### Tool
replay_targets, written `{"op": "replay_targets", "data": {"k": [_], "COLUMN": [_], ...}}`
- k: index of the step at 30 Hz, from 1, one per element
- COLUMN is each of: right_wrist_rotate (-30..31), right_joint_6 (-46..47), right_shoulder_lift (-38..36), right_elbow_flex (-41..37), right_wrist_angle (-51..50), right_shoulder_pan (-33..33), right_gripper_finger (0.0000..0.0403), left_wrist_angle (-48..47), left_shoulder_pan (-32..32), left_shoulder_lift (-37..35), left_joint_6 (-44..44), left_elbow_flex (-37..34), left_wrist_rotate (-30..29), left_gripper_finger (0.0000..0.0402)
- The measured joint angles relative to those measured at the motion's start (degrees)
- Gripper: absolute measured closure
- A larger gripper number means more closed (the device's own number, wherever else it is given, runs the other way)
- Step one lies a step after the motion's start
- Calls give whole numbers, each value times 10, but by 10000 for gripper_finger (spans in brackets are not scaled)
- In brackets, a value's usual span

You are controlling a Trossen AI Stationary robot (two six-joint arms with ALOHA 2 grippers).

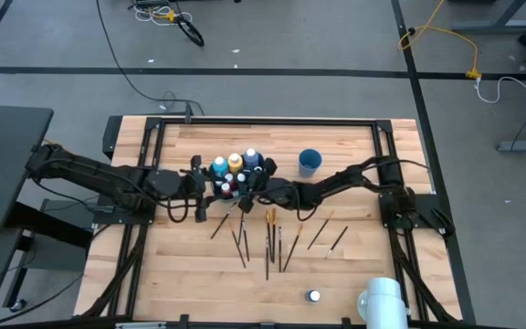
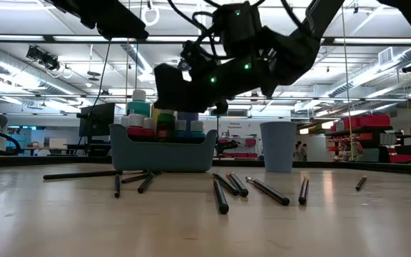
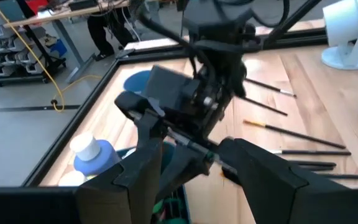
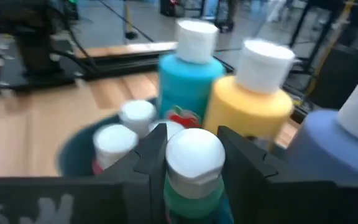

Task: Pick & Place Paint Supplies
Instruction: Put the green paint bottle into the blue bin, then put the small blue paint bottle into the blue bin

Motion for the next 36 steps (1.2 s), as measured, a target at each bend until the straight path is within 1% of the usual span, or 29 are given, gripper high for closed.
{"op": "replay_targets", "data": {"k": [3, 8, 12, 20, 25, 28, 30, 34, 36], "right_wrist_rotate": [14, -9, -28, -27, -26, -27, -28, -27, -29], "right_joint_6": [-4, 6, 12, -41, -83, -117, -128, -129, -108], "right_shoulder_lift": [8, 18, 19, 18, -6, -37, -62, -131, -169], "right_elbow_flex": [-1, -1, -1, -1, -1, -1, -1, -1, -1], "right_wrist_angle": [-8, -6, -17, 36, 34, 4, -39, -171, -239], "right_shoulder_pan": [-5, -15, -20, -19, -9, 8, 22, 53, 68], "right_gripper_finger": [282, 278, 263, 224, 215, 217, 221, 233, 241], "left_wrist_angle": [-3, 7, 12, 12, 11, 11, 11, 11, 11], "left_shoulder_pan": [0, 0, 0, 0, 0, 0, 0, 0, 0], "left_shoulder_lift": [4, 6, 6, 6, 6, 6, 6, 5, 5], "left_joint_6": [5, 5, 5, 5, 5, 5, 5, -3, -16], "left_elbow_flex": [0, 0, 0, 0, 0, 0, 0, 0, 0], "left_wrist_rotate": [-5, -5, -5, -5, -5, -4, -3, -3, -3], "left_gripper_finger": [191, 191, 191, 191, 191, 191, 191, 191, 191]}}
